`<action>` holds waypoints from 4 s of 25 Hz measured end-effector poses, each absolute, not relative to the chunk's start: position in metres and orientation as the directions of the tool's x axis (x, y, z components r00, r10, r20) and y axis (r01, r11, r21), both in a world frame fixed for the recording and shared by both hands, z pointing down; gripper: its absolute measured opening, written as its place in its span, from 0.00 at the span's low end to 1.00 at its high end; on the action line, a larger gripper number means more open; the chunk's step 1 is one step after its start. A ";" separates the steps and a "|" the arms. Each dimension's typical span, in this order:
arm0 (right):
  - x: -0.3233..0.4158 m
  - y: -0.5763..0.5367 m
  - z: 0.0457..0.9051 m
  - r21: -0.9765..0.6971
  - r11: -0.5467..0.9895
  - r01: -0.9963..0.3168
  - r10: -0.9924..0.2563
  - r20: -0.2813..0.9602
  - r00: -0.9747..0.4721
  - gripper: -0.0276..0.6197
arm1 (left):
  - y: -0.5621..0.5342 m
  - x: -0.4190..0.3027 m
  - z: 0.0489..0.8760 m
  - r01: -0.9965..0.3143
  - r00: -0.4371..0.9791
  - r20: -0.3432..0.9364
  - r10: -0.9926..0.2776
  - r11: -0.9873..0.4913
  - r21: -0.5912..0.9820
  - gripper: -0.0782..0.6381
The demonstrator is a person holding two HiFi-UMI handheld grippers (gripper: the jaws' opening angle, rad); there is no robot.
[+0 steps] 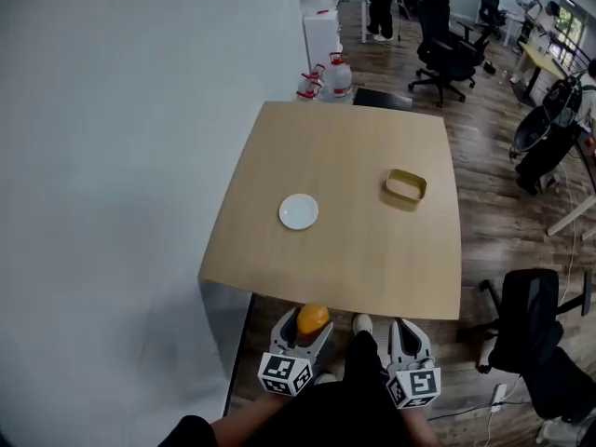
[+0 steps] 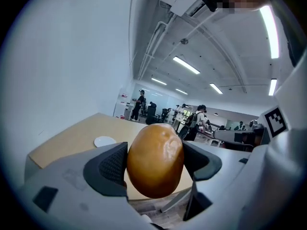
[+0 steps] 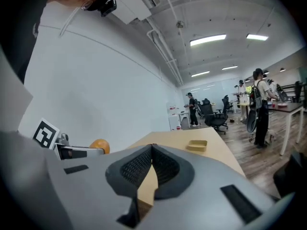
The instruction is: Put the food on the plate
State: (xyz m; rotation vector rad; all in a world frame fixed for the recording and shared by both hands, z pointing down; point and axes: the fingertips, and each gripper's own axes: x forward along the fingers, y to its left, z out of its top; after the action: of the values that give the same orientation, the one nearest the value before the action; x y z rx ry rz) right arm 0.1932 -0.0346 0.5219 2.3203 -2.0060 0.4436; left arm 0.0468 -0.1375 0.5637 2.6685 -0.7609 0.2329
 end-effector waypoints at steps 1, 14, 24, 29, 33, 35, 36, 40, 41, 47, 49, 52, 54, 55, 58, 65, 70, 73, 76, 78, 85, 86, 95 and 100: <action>0.195 -0.047 0.521 -0.160 -0.130 -0.978 -0.967 0.237 0.090 0.14 | -0.147 0.051 0.564 -0.553 0.830 0.263 -0.492 -0.783 0.285 0.57; 0.245 -0.172 0.504 -0.202 0.110 -0.973 -0.961 0.228 -0.156 0.14 | -0.293 0.096 0.603 -0.784 0.620 0.398 -0.676 -0.547 0.292 0.57; 0.234 -0.242 0.516 -0.217 0.342 -0.914 -0.884 0.255 -0.391 0.14 | -0.389 0.109 0.661 -0.883 0.464 0.508 -0.726 -0.427 0.197 0.57; 0.241 -0.261 0.526 -0.198 0.396 -0.897 -0.858 0.268 -0.438 0.14 | -0.423 0.124 0.693 -0.864 0.454 0.548 -0.703 -0.497 0.078 0.57; 0.262 -0.278 0.539 -0.228 0.388 -0.893 -0.855 0.274 -0.441 0.14 | -0.447 0.132 0.718 -0.873 0.428 0.600 -0.676 -0.480 0.083 0.57; 0.269 -0.282 0.548 -0.240 0.382 -0.892 -0.849 0.291 -0.442 0.14 | -0.456 0.134 0.734 -0.878 0.414 0.643 -0.645 -0.470 0.094 0.57; 0.271 -0.283 0.552 -0.248 0.380 -0.891 -0.846 0.297 -0.443 0.14 | -0.460 0.133 0.742 -0.881 0.411 0.660 -0.629 -0.460 0.110 0.57; 0.280 -0.284 0.567 -0.267 0.382 -0.885 -0.833 0.316 -0.454 0.14 | -0.474 0.130 0.771 -0.897 0.392 0.702 -0.595 -0.418 0.145 0.57; 0.283 -0.285 0.571 -0.269 0.383 -0.884 -0.830 0.320 -0.457 0.14 | -0.478 0.130 0.777 -0.898 0.387 0.708 -0.591 -0.417 0.143 0.57; 0.307 -0.292 0.581 -0.255 0.344 -0.903 -0.846 0.333 -0.417 0.14 | -0.494 0.133 0.799 -0.912 0.326 0.733 -0.597 -0.402 0.078 0.57; 0.319 -0.291 0.588 -0.268 0.303 -0.914 -0.855 0.348 -0.385 0.14 | -0.498 0.138 0.805 -0.908 0.319 0.737 -0.595 -0.414 0.059 0.57; 0.325 -0.285 0.596 -0.256 0.287 -0.923 -0.852 0.371 -0.368 0.14 | -0.502 0.143 0.813 -0.893 0.325 0.736 -0.593 -0.448 0.033 0.57; 0.327 -0.280 0.597 -0.243 0.294 -0.925 -0.849 0.378 -0.369 0.14 | -0.504 0.145 0.815 -0.880 0.329 0.730 -0.599 -0.475 0.008 0.57; 0.329 -0.277 0.597 -0.240 0.295 -0.925 -0.849 0.379 -0.369 0.14 | -0.504 0.146 0.815 -0.872 0.332 0.727 -0.601 -0.489 -0.006 0.57; 0.331 -0.267 0.599 -0.240 0.291 -0.926 -0.847 0.387 -0.366 0.14 | -0.503 0.149 0.814 -0.858 0.350 0.719 -0.601 -0.513 -0.012 0.57; 0.321 -0.255 0.587 -0.224 0.305 -0.926 -0.848 0.379 -0.371 0.14 | -0.507 0.150 0.790 -0.865 0.373 0.677 -0.635 -0.501 0.006 0.59; 0.311 -0.249 0.566 -0.251 0.312 -0.916 -0.866 0.322 -0.383 0.14 | -0.493 0.147 0.768 -0.864 0.403 0.640 -0.654 -0.502 0.032 0.59; 0.300 -0.243 0.561 -0.220 0.313 -0.924 -0.869 0.325 -0.372 0.14 | -0.479 0.136 0.753 -0.882 0.411 0.605 -0.682 -0.466 0.074 0.59; 0.285 -0.228 0.556 -0.206 0.304 -0.930 -0.875 0.325 -0.358 0.14 | -0.459 0.120 0.742 -0.899 0.414 0.581 -0.701 -0.415 0.140 0.59; 0.274 -0.217 0.553 -0.191 0.291 -0.937 -0.881 0.329 -0.341 0.14 | -0.444 0.107 0.735 -0.899 0.421 0.572 -0.704 -0.407 0.160 0.59; 0.231 -0.181 0.540 -0.170 0.238 -0.956 -0.900 0.331 -0.283 0.14 | -0.374 0.070 0.682 -0.859 0.510 0.480 -0.713 -0.442 0.256 0.59; 0.224 -0.178 0.537 -0.168 0.234 -0.958 -0.904 0.324 -0.277 0.14 | -0.364 0.064 0.675 -0.852 0.523 0.470 -0.711 -0.458 0.255 0.59; 0.156 -0.139 0.512 -0.119 0.206 -0.971 -0.934 0.272 -0.232 0.14 | -0.283 -0.002 0.619 -0.803 0.595 0.357 -0.720 -0.542 0.248 0.59; 0.124 -0.113 0.500 -0.086 0.194 -0.977 -0.945 0.253 -0.209 0.14 | -0.230 -0.020 0.554 -0.754 0.654 0.185 -0.734 -0.609 0.248 0.59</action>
State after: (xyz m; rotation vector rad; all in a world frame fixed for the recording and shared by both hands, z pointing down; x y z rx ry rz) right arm 0.1242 -0.1128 0.5003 1.8777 -2.3121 0.3424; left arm -0.0199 -0.2305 0.5542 2.5704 -1.1895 0.0931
